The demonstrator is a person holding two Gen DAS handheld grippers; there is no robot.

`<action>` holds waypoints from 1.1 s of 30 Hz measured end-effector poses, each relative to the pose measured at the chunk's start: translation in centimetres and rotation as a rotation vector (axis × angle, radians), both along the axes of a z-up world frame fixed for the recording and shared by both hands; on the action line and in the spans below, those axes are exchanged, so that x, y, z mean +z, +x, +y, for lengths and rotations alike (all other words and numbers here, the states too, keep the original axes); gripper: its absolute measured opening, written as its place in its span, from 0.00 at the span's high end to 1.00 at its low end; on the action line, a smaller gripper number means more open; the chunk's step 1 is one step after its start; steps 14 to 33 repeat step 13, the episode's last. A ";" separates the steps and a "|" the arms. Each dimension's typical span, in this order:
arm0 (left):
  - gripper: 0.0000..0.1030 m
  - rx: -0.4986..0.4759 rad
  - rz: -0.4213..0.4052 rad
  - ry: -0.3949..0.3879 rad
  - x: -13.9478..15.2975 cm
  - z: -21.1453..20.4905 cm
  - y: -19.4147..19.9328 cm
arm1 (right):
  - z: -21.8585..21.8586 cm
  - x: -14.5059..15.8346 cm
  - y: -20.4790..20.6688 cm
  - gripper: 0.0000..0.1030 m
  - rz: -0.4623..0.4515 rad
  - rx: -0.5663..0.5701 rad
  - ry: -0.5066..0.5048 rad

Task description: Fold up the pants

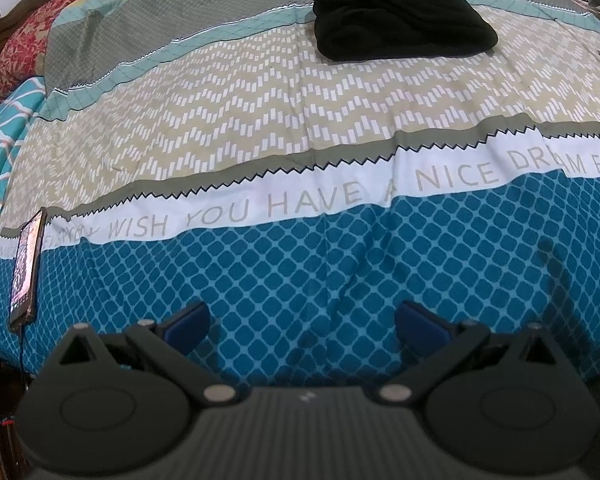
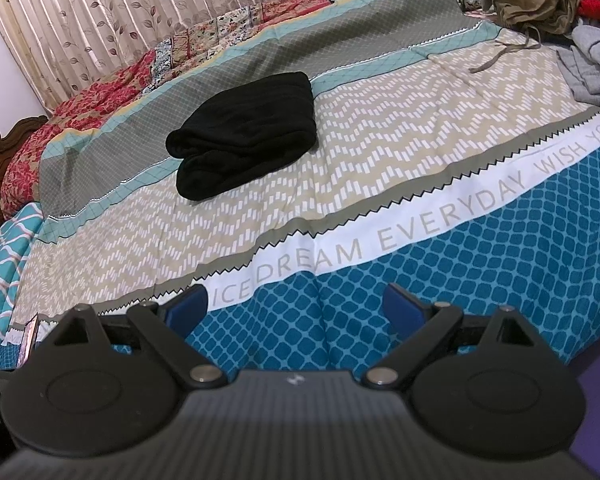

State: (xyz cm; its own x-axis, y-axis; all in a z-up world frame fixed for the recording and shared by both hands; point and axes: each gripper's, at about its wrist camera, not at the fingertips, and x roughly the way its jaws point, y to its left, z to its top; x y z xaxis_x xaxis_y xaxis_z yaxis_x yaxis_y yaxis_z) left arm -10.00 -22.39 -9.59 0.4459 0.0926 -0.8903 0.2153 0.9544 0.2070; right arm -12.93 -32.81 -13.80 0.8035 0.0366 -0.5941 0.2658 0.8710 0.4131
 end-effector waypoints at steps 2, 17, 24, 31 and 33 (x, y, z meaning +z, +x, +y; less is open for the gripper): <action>0.00 0.000 0.000 0.000 0.0 0.0 0.0 | 0.1 -0.1 -0.1 0.07 0.001 -0.001 0.000; 0.00 -0.021 -0.031 -0.043 0.6 0.0 -0.3 | 0.3 -0.3 0.0 0.07 -0.004 -0.004 -0.011; 0.00 -0.021 -0.031 -0.043 0.6 0.0 -0.3 | 0.3 -0.3 0.0 0.07 -0.004 -0.004 -0.011; 0.00 -0.021 -0.031 -0.043 0.6 0.0 -0.3 | 0.3 -0.3 0.0 0.07 -0.004 -0.004 -0.011; 0.00 -0.021 -0.031 -0.043 0.6 0.0 -0.3 | 0.3 -0.3 0.0 0.07 -0.004 -0.004 -0.011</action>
